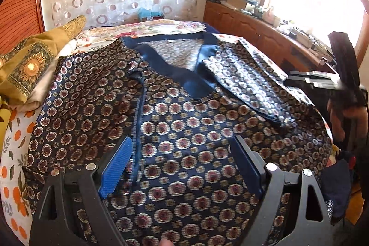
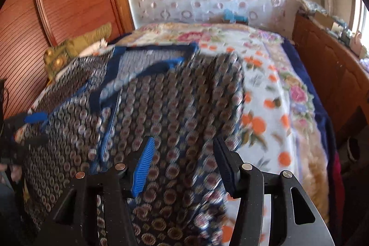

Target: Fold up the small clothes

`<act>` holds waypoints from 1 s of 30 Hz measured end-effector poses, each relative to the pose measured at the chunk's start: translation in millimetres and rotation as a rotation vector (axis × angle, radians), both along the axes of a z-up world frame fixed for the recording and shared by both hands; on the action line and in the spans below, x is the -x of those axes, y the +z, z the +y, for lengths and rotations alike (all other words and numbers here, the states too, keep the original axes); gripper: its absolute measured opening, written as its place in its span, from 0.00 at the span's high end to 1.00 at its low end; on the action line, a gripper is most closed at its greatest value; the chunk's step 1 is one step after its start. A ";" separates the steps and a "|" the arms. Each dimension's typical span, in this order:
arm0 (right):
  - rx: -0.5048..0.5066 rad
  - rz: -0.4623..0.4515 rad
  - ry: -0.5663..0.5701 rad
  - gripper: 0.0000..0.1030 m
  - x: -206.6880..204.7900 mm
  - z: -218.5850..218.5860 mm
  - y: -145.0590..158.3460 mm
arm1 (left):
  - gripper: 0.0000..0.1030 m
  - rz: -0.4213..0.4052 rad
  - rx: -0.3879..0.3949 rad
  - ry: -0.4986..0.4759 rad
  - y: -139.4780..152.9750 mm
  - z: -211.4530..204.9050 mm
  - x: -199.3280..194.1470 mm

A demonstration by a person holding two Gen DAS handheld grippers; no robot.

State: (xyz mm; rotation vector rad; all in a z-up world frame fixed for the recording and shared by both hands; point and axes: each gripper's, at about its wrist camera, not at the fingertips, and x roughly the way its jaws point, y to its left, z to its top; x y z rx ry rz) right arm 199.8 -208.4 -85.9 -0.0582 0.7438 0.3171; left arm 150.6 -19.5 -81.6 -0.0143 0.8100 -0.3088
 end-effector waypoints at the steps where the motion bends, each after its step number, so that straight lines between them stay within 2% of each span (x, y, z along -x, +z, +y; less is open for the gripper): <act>1: 0.003 0.006 0.005 0.47 1.4 0.7 -2.2 | 0.15 0.003 -0.013 0.006 -1.9 1.4 -1.7; 4: 0.025 0.014 0.034 0.45 5.3 12.3 -11.2 | 0.15 0.016 -0.046 0.016 -8.2 4.3 -4.8; 6: 0.036 0.014 0.049 0.34 4.9 17.4 -16.6 | 0.15 0.054 -0.070 0.033 -16.3 5.3 -9.9; 8: 0.041 0.027 0.054 0.30 5.6 17.5 -22.8 | 0.15 0.089 -0.090 0.056 -23.7 5.8 -14.3; 11: 0.058 0.027 0.062 0.25 2.5 15.9 -34.9 | 0.15 0.078 -0.100 0.051 -24.7 3.6 -11.5; 14: 0.090 0.012 0.063 0.21 6.5 18.7 -38.5 | 0.15 0.053 -0.163 0.036 -28.0 -5.0 -7.0; 15: 0.115 0.005 0.060 0.19 8.1 21.5 -40.1 | 0.15 0.047 -0.155 0.033 -28.8 -4.9 -5.2; 21: 0.113 0.012 0.049 0.13 7.4 21.5 -43.0 | 0.15 0.034 -0.150 0.031 -28.2 -1.7 -4.9; 27: 0.123 0.035 0.056 0.13 4.1 22.0 -42.4 | 0.15 0.047 -0.156 -0.009 -26.9 -1.3 -1.9; 30: 0.100 0.048 0.062 0.13 3.3 17.1 -29.1 | 0.15 0.067 -0.148 -0.039 -19.4 2.7 -3.9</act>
